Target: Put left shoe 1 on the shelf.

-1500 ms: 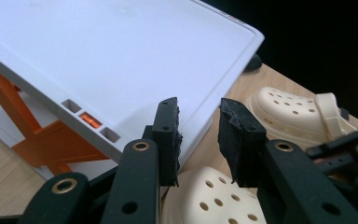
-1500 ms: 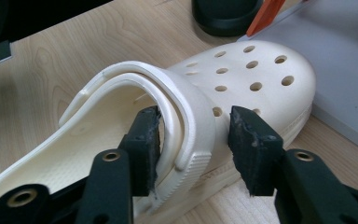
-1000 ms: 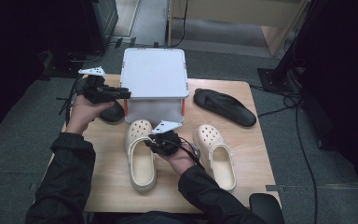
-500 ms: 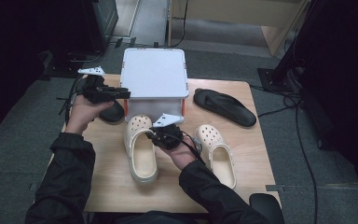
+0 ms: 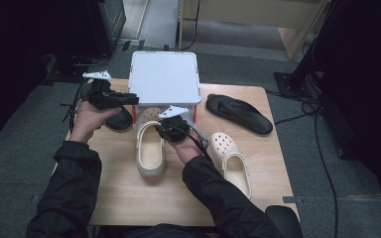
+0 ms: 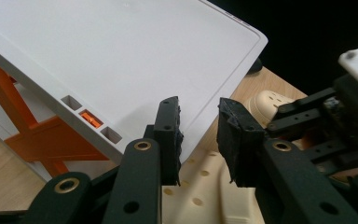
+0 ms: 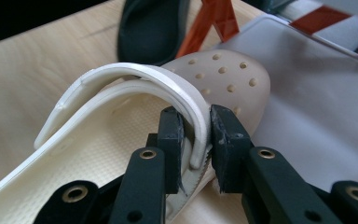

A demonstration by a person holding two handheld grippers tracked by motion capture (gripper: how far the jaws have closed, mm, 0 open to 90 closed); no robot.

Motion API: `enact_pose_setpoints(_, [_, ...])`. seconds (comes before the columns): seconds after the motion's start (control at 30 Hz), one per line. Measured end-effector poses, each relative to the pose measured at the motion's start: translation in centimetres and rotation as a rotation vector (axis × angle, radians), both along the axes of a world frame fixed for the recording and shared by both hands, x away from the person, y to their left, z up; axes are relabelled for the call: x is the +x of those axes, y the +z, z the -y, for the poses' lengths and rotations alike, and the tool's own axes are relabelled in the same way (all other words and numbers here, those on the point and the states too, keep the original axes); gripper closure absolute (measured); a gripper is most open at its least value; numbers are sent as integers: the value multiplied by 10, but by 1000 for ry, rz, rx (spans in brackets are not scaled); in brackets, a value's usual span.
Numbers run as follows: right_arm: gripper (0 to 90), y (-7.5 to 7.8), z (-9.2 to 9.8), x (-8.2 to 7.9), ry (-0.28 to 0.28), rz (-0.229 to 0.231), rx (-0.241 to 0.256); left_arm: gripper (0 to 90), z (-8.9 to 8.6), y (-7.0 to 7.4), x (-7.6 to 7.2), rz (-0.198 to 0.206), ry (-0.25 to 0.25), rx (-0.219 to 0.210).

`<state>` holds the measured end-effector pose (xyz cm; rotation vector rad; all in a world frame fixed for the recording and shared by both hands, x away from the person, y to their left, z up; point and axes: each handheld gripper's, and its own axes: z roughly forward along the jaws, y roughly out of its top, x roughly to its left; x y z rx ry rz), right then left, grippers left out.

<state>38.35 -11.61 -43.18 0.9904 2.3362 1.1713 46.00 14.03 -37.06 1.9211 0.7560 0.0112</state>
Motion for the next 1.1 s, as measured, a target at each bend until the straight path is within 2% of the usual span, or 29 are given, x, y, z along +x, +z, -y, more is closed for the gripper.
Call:
enact_pose_setpoints(0.23, [743,-9,-6,10,-52,27,-1,698,0,0,0,0,1,-1])
enact_pose_setpoints(0.47, [692,-11,-6,9,-51,-13,21,701,0,0,0,4,2,1])
enact_pose_setpoints(0.57, [674,-11,-4,8,-49,-13,30,702,0,0,0,5,2,1])
enact_pose_setpoints(0.6, [644,-10,-1,7,-45,-20,53,702,0,0,0,4,0,1])
enact_pose_setpoints(0.67, [628,-8,1,5,-44,-30,65,702,0,0,0,2,3,-2])
enact_pose_setpoints(0.93, [613,13,10,-11,6,-28,105,702,0,0,0,2,4,0])
enact_pose_setpoints(1.1, [718,22,12,-29,79,-33,100,708,0,0,0,0,7,0])
